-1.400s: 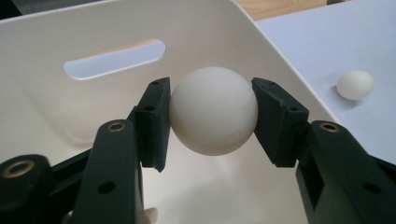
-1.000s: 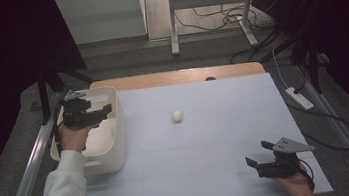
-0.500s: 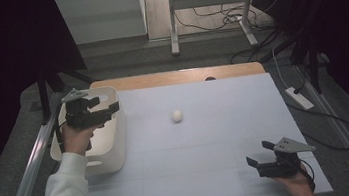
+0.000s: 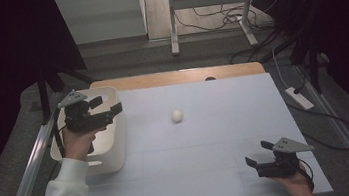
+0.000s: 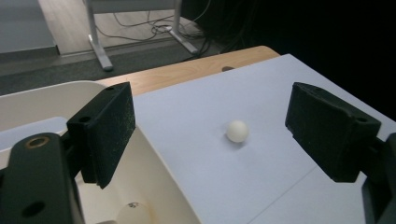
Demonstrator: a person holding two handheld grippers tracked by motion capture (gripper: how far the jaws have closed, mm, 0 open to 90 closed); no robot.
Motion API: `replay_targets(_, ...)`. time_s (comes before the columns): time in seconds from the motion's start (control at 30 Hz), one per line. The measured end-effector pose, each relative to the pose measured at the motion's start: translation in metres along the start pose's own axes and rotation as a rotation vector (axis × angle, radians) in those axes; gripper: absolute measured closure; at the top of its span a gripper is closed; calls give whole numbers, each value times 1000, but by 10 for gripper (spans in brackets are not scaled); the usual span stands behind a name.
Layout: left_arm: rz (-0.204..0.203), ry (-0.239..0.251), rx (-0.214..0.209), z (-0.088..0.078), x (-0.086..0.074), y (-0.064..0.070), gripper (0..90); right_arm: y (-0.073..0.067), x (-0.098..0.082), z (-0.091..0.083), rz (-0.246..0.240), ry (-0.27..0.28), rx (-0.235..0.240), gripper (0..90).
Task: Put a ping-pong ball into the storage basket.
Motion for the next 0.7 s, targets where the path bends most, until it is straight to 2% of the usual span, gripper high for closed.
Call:
replay_targets(0.4,23,14,-73,-6,-4,26,164,-1,-1,3,1,-1,1,116)
replay_targets(0.7,36,21,-124,-3,-5,45,164,0,0,1,-1,2,0,116)
Point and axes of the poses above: each handheld gripper's, and its own axes: z roughly forward along the jaws, x roughly out of its top, y roughly to its right, the point moved 9 cm from there along z, roughly forward along the jaws, and after that the axes turned 10 degrees about y, right-handed, at the moved point
